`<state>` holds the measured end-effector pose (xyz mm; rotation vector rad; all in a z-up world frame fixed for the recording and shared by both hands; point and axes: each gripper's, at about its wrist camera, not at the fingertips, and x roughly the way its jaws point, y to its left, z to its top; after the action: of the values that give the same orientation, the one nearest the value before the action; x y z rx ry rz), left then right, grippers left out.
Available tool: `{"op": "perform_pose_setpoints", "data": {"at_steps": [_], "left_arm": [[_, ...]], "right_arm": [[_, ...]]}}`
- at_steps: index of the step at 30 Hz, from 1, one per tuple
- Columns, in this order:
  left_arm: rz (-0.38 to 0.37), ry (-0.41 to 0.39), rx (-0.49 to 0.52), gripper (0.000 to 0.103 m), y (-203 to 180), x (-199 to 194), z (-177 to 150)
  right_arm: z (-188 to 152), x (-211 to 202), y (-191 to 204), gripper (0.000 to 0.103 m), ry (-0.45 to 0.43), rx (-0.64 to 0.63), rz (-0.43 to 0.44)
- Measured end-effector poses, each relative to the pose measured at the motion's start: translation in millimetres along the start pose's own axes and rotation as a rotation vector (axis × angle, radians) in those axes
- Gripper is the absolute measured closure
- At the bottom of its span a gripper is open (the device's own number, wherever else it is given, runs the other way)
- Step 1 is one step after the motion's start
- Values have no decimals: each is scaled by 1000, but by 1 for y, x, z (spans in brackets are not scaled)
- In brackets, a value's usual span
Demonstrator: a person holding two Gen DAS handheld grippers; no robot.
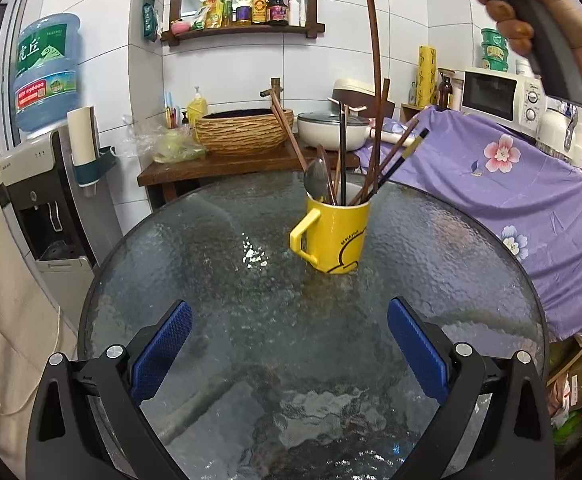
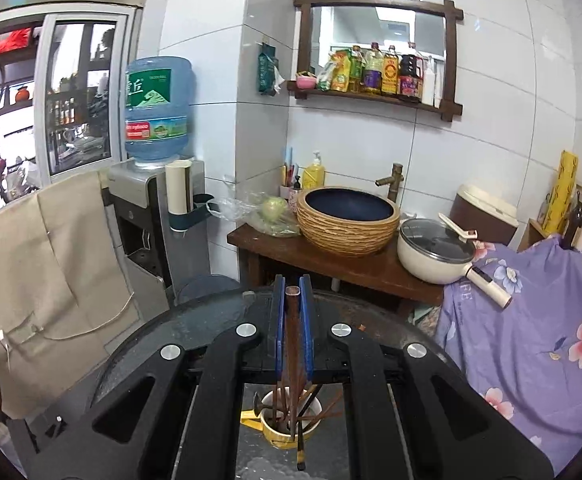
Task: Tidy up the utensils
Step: 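Lower the wooden chopstick into the yellow mug and open the right tool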
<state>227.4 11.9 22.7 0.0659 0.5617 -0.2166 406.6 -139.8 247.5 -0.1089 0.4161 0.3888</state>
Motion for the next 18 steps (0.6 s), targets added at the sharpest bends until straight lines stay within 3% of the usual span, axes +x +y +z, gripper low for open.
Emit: {"op": "perform_pose_setpoints", "data": {"at_steps": [13,18], "left_arm": [[32,-74,-31,7,15,35,61],[39,-58,-48,7,19,61,82]], "right_arm": [[-25,55,-19,95,132,49,-28],[-42,71,-23,95,185,51,-37]]}}
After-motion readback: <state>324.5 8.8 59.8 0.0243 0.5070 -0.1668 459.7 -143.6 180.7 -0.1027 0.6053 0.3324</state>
